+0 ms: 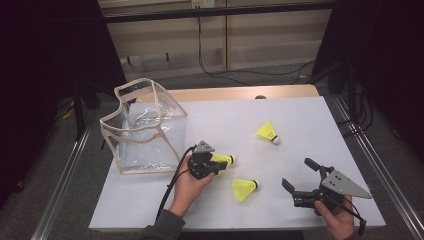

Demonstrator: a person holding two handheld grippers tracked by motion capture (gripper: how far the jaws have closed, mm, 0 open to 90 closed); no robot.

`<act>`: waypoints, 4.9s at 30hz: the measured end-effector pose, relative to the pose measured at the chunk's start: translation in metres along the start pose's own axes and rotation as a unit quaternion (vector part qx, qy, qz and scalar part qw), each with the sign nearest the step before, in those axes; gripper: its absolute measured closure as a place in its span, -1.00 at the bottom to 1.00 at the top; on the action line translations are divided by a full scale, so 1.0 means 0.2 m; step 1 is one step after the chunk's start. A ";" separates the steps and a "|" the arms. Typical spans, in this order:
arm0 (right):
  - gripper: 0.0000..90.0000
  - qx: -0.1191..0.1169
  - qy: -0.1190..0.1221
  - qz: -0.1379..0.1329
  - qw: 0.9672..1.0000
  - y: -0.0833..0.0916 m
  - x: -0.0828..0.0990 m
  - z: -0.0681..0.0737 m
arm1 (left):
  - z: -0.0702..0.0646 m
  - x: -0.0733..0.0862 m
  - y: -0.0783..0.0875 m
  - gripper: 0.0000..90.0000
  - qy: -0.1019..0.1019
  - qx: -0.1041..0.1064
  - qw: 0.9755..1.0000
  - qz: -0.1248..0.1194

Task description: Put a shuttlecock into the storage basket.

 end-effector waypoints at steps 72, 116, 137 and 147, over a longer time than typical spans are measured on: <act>-0.98 -0.003 -0.008 -0.001 1.000 0.00 0.00 -0.01 | -0.02 -0.44 0.36 0.97 0.003 -0.001 1.000 0.017; -0.98 -0.006 -0.007 0.000 1.000 0.00 0.00 0.00 | 0.03 -0.59 0.46 0.98 0.011 -0.015 1.000 0.013; -0.98 -0.007 -0.005 0.001 1.000 0.00 0.00 0.00 | 0.07 -0.66 0.53 0.98 0.008 -0.033 0.999 0.014; -0.98 -0.007 -0.007 0.000 1.000 0.00 0.00 0.00 | 0.09 -0.69 0.54 0.98 0.014 -0.035 0.999 0.013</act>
Point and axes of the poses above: each handheld gripper's, and its own axes: y roughly backward along the jaws, x roughly out of its underside, z roughly to its left, the point moved 9 cm from there along -y, roughly forward along the jaws, and after that the axes turned 6 degrees about -z, right-handed, at the moved point
